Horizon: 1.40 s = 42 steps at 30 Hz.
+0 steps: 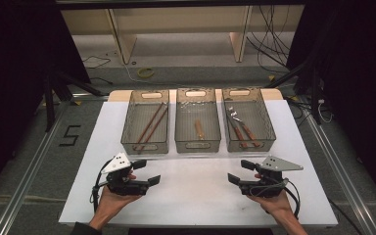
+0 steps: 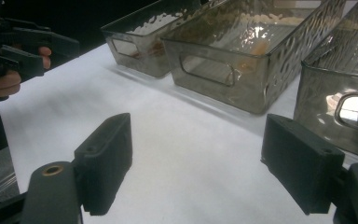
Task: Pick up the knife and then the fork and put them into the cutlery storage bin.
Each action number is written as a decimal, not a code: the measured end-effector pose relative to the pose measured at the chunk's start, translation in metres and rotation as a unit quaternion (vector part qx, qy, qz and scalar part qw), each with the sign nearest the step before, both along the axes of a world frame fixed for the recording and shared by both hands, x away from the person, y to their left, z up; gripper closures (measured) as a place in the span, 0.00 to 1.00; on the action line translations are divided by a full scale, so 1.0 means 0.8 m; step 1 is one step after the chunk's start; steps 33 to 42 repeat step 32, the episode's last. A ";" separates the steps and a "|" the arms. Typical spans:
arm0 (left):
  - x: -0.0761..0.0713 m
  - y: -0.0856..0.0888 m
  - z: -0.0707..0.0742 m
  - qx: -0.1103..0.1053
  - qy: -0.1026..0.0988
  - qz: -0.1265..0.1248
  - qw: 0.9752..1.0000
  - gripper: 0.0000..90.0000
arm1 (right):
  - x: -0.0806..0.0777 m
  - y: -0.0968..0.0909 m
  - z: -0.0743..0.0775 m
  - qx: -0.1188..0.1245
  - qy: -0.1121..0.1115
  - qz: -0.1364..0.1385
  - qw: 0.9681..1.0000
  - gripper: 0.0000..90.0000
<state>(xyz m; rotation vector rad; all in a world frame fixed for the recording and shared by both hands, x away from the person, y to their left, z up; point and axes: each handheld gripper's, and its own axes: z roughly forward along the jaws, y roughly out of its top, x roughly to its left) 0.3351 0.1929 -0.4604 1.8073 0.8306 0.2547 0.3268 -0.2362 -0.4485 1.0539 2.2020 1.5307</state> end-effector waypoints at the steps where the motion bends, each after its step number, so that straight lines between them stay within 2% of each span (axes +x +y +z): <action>1: 0.000 0.000 0.000 0.002 0.000 -0.001 1.000 0.18 | -0.001 0.000 -0.001 -0.001 -0.001 -0.001 1.000 0.28; 11: -0.001 0.000 0.000 0.001 0.001 -0.002 1.000 0.18 | -0.005 -0.003 -0.004 -0.001 0.003 -0.003 1.000 0.28; 42: 0.000 0.000 -0.001 0.003 0.000 -0.001 1.000 0.18 | -0.005 -0.005 -0.001 0.001 -0.005 -0.008 1.000 0.28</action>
